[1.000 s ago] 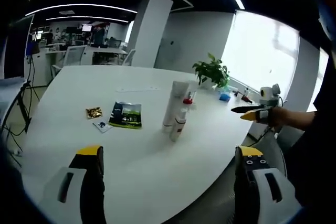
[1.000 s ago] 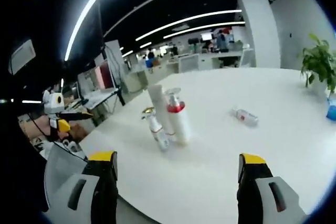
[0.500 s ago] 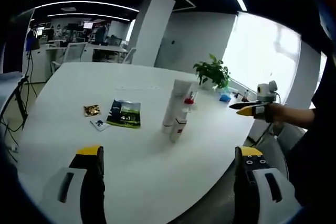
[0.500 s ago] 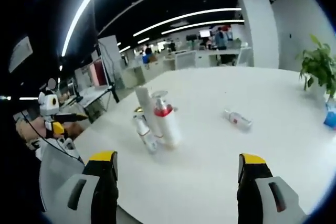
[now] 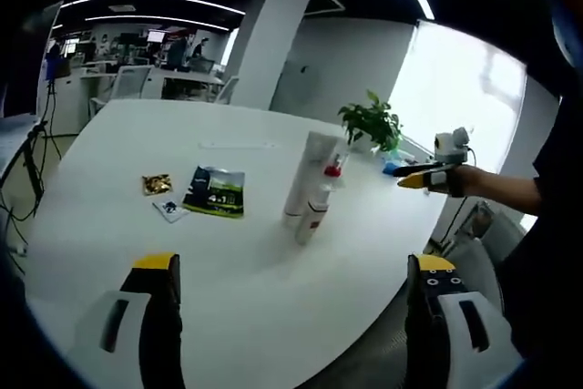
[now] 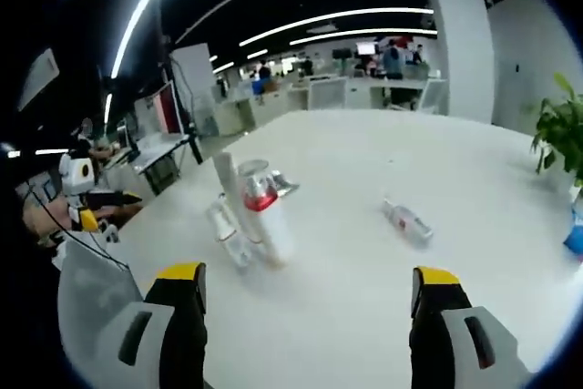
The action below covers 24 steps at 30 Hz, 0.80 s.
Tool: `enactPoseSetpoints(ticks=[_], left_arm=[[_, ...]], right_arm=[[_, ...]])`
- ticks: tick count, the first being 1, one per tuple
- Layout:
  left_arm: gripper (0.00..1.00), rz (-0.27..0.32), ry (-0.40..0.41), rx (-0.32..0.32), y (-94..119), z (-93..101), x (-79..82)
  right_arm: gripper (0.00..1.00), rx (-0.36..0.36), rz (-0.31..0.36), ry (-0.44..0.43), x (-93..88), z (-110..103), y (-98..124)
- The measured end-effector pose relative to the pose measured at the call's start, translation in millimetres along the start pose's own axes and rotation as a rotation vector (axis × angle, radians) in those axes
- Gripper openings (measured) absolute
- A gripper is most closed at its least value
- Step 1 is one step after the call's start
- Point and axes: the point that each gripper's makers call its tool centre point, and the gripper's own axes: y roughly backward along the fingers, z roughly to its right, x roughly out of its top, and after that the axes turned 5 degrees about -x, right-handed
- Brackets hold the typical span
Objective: Arrange the skincare products in the storage area until every visible bottle or jar stands upright without overlapping.
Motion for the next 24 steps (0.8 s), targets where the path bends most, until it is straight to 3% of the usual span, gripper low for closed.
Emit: enactPoseSetpoints(ticks=[4, 11, 15, 24], left_arm=[[0.96, -0.008, 0.006, -0.002, -1, -1.8, -1.7], [0.96, -0.005, 0.033, 0.017, -1, -10.4, -7.5], [0.96, -0.005, 0.047, 0.028, 0, -13.8, -10.0], [0.96, -0.020, 0.075, 0.052, -2, -23.4, -17.9]], right_arm=[[0.93, -0.008, 0.008, -0.007, 7.1, 12, -8], [0.92, -0.013, -0.057, -0.003, -5.9, 22, -23], [0.91, -0.004, -0.090, -0.049, -9.9, 35, -36], [0.88, -0.038, -0.142, 0.019, -6.4, 65, -65]])
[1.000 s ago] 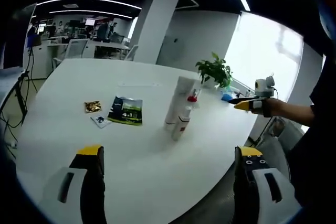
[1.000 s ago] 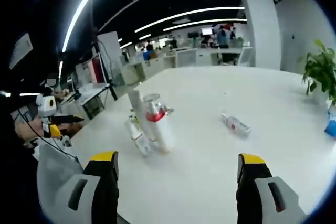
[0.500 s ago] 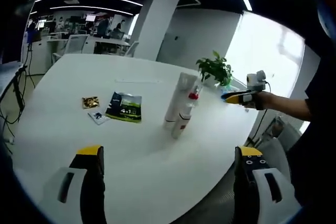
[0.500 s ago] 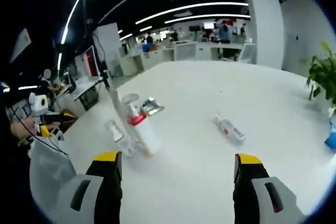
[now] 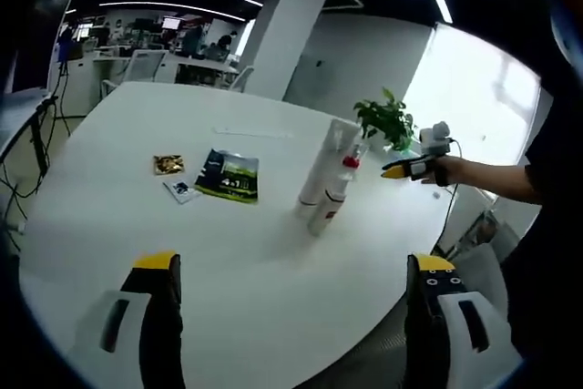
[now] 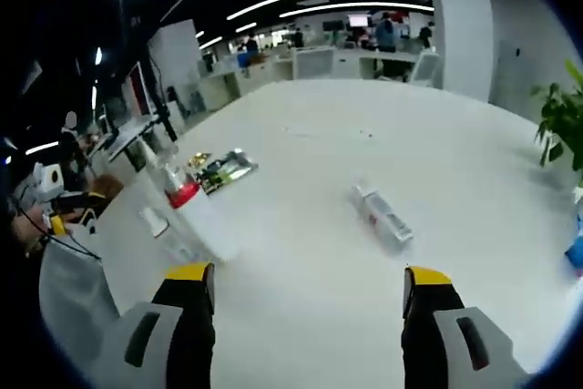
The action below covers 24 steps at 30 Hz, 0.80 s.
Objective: Arrange the skincare products in the storage area until every visible bottle or jar stands upright without overlapping.
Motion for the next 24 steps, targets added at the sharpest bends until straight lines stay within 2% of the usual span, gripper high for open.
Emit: enactPoseSetpoints(ticks=[4, 11, 18, 21, 24], left_arm=[[0.96, -0.004, 0.007, 0.007, -3, -2.7, 0.8], [0.96, -0.027, 0.017, 0.004, -13, -6.2, -3.6], [0.95, -0.048, 0.024, 0.000, -21, -5.8, -5.8], [0.95, -0.058, 0.030, 0.001, -22, -9.1, -9.0], [0.95, -0.069, 0.033, 0.003, -22, -10.7, -11.9]], right_arm=[[0.87, -0.004, -0.001, 0.012, 7.1, 6, -10], [0.84, -0.027, -0.026, 0.042, 14.9, 28, -34], [0.81, -0.049, -0.089, 0.105, 8.7, 43, -60], [0.76, -0.071, -0.107, 0.122, 6.0, 57, -78], [0.71, -0.089, -0.113, 0.132, 6.8, 58, -85]])
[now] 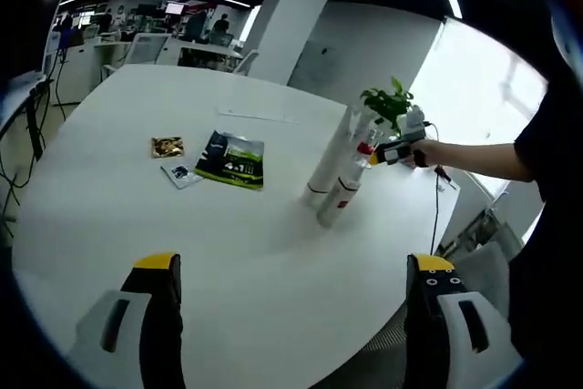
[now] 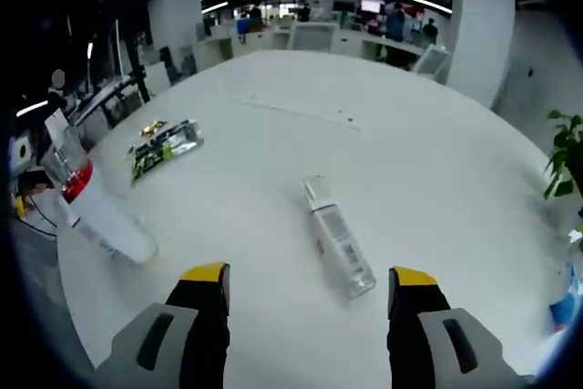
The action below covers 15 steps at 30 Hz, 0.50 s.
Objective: Arrange the skincare products in the storage area until every visible bottle or jar stands upright without overlapping.
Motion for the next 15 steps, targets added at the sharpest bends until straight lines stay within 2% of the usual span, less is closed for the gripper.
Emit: enactPoseSetpoints(ticks=[6, 10, 13, 15], left_arm=[[0.95, -0.019, 0.013, 0.005, -1, -5.5, -5.2], [0.95, -0.021, 0.017, 0.007, -3, -8.5, -5.8], [0.95, -0.024, 0.018, 0.005, -5, -9.3, -6.0], [0.95, -0.024, 0.019, 0.003, -5, -10.5, -6.9]], right_arm=[[0.61, -0.008, -0.009, -0.024, 1.2, 4, -14], [0.57, -0.043, -0.015, 0.006, 2.1, 12, -24], [0.51, -0.046, -0.019, -0.022, 3.2, 10, -24], [0.48, -0.049, -0.020, -0.007, 5.4, 11, -26]])
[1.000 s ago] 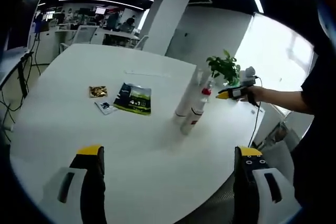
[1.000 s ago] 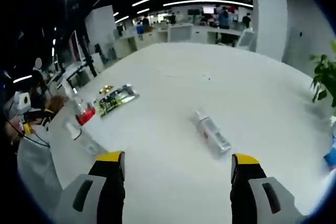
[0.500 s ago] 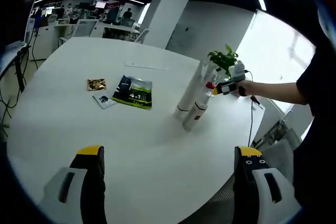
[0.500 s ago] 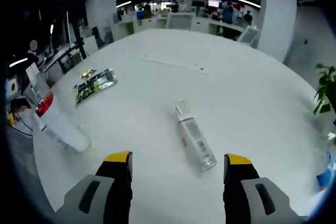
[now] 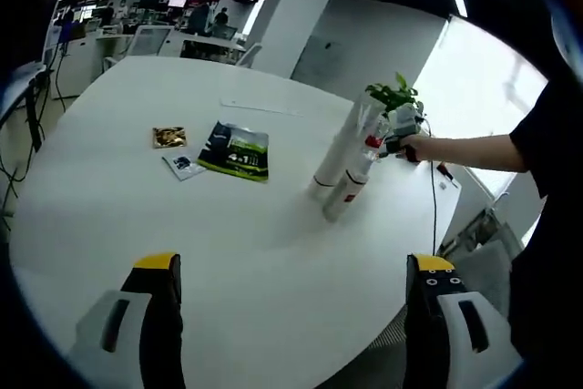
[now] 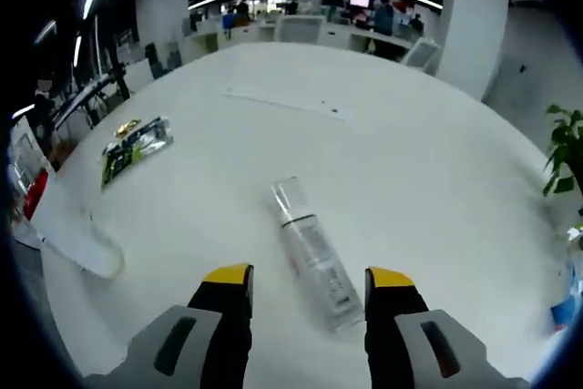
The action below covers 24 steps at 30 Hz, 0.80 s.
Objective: Arrange the skincare products in the storage area until every visible bottle or jar stands upright without overlapping.
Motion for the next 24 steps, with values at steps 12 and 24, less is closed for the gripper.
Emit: enactPoseSetpoints(ticks=[12, 24], left_arm=[[0.95, 0.001, -0.003, 0.001, -1, 1.5, 0.6], [0.94, -0.001, 0.004, 0.001, -1, 4.4, -3.0]], right_arm=[[0.20, -0.080, -0.030, 0.117, -5.6, 19, -9], [0.16, -0.058, -0.055, 0.172, -7.1, 17, -12]])
